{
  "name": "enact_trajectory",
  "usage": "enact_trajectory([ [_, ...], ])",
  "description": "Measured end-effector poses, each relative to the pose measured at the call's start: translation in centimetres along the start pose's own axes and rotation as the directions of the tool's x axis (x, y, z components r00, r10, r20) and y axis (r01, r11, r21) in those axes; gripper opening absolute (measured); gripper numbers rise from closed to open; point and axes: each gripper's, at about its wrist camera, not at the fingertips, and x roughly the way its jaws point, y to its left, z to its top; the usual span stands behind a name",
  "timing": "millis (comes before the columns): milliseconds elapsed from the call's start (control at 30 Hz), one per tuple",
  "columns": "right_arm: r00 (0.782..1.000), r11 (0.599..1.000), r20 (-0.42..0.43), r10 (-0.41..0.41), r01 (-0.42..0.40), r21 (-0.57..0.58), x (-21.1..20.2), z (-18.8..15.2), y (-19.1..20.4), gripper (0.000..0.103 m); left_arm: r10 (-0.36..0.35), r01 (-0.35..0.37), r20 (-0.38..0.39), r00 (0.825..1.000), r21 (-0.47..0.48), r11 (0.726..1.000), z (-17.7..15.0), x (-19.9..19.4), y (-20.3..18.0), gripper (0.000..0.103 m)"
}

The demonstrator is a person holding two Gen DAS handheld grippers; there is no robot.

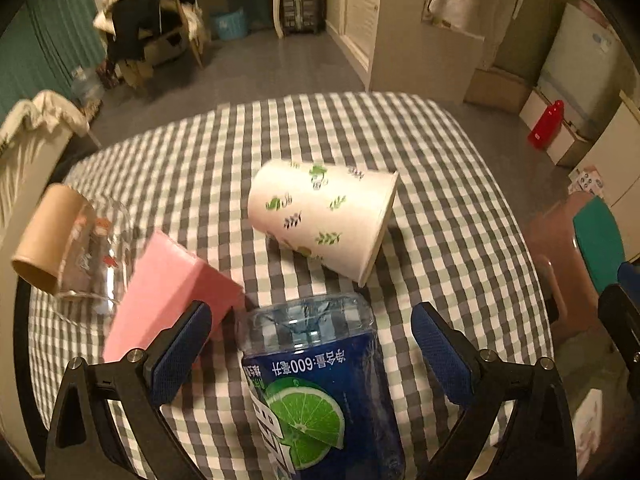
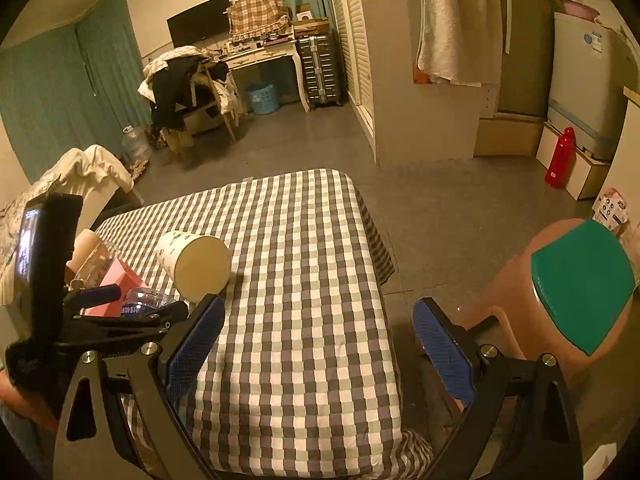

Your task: Flip cup upside down

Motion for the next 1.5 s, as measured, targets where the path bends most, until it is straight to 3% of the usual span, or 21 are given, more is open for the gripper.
enact_trajectory([
  [100, 1.0, 1.0, 0.003, 0.001, -0.001, 0.001, 0.0, 0.1, -0.1, 0.096, -0.034, 0.034, -0.059, 0.998, -0.007, 0.999, -0.1, 0.7, 0.2, 0.076],
  [300, 1.0, 1.0, 0.007, -0.003, 0.003, -0.001, -0.1, 0.1, 0.0, 0.096, -0.061, 0.06, -0.059, 0.996, -0.02, 0.998, 0.0, 0.2, 0.7, 0.076],
  [500, 1.0, 1.0, 0.013, -0.013, 0.013, 0.005, -0.2, 0.1, 0.1, 0.096, -0.009, 0.007, 0.102, 0.995, 0.024, 1.0, 0.1, -3.5, 0.6, 0.076],
  [733, 1.0, 1.0, 0.008, -0.014, 0.014, -0.008, 0.2, 0.1, 0.6, 0.096, 0.01, -0.013, 0.231, 0.973, 0.011, 1.0, 0.0, -5.0, 0.9, 0.076],
  [1067, 1.0, 1.0, 0.004, -0.026, 0.026, -0.004, 0.3, 0.1, 0.6, 0.096, 0.012, -0.012, 0.316, 0.949, -0.001, 1.0, -2.7, -6.0, 0.9, 0.076],
  [1267, 1.0, 1.0, 0.006, -0.027, 0.028, -0.009, 0.3, 0.1, 0.7, 0.096, 0.011, -0.016, 0.324, 0.946, 0.013, 1.0, -4.4, -7.1, 0.4, 0.076],
  [1367, 1.0, 1.0, 0.006, -0.029, 0.029, -0.011, 0.2, 0.1, 0.8, 0.096, -0.054, 0.054, 0.264, 0.963, 0.01, 0.999, -4.7, -6.4, 0.4, 0.076],
  [1500, 1.0, 1.0, 0.007, -0.028, 0.028, -0.01, 0.2, 0.1, 0.8, 0.096, -0.036, 0.036, 0.232, 0.972, 0.004, 0.999, -5.0, -4.9, 0.3, 0.076],
])
